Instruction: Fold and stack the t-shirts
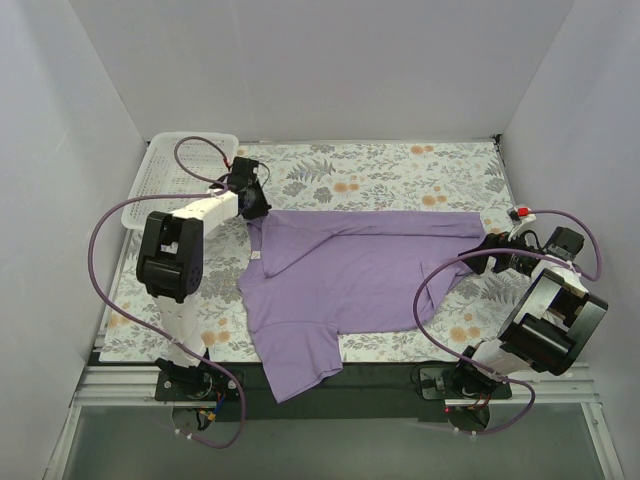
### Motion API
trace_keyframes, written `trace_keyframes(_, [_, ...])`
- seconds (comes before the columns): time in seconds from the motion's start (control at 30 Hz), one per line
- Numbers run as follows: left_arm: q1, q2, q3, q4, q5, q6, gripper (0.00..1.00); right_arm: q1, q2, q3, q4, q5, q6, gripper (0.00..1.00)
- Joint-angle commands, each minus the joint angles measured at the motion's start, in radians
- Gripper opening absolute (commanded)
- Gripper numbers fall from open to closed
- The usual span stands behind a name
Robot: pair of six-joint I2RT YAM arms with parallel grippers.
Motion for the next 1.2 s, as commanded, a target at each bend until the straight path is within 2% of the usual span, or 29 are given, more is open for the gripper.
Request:
trace_keyframes(0.0, [0.003, -0.078, 0.003, -0.012, -0.07, -0.016, 0.0, -0.001, 0.002, 0.035, -0.018, -0.033, -0.021, 0.93])
trace_keyframes(0.17, [0.034, -0.118, -0.031, -0.027, -0.087, -0.045, 0.0, -0.001, -0.001, 0.033, -0.024, -0.03, -0.03, 0.93])
trace_keyframes(0.53, [0.08, -0.098, -0.034, -0.063, -0.08, -0.067, 0.01, -0.001, -0.001, 0.03, -0.04, 0.004, -0.058, 0.93])
trace_keyframes(0.63, [0.087, -0.095, -0.017, -0.072, -0.075, -0.054, 0.07, -0.001, 0.005, 0.033, -0.043, 0.007, -0.058, 0.93])
trace_keyframes(0.73, [0.094, -0.09, 0.005, -0.082, -0.05, -0.042, 0.23, -0.001, 0.007, 0.038, -0.047, 0.008, -0.064, 0.93])
trace_keyframes(0.77, [0.095, -0.09, 0.011, -0.09, -0.041, -0.041, 0.32, -0.001, 0.007, 0.038, -0.051, 0.008, -0.065, 0.93])
trace_keyframes(0.8, [0.095, -0.092, 0.014, -0.092, -0.034, -0.036, 0.35, -0.001, 0.005, 0.04, -0.052, 0.01, -0.068, 0.94])
trace_keyframes(0.93, [0.095, -0.15, 0.012, -0.07, 0.063, -0.015, 0.4, -0.001, 0.002, 0.044, -0.067, 0.019, -0.093, 0.94])
trace_keyframes(0.97, [0.095, -0.171, -0.01, -0.029, 0.171, 0.008, 0.4, -0.001, 0.004, 0.052, -0.081, 0.019, -0.11, 0.94])
trace_keyframes(1.03, [0.095, -0.237, -0.053, 0.063, 0.277, 0.03, 0.42, 0.0, 0.01, 0.067, -0.109, 0.01, -0.136, 0.94])
trace_keyframes(1.07, [0.094, -0.254, -0.082, 0.08, 0.378, 0.042, 0.43, 0.002, 0.023, 0.078, -0.151, 0.005, -0.168, 0.94])
trace_keyframes(1.17, [0.091, -0.284, -0.118, 0.126, 0.552, 0.077, 0.43, 0.01, 0.062, 0.125, -0.234, -0.004, -0.203, 0.94])
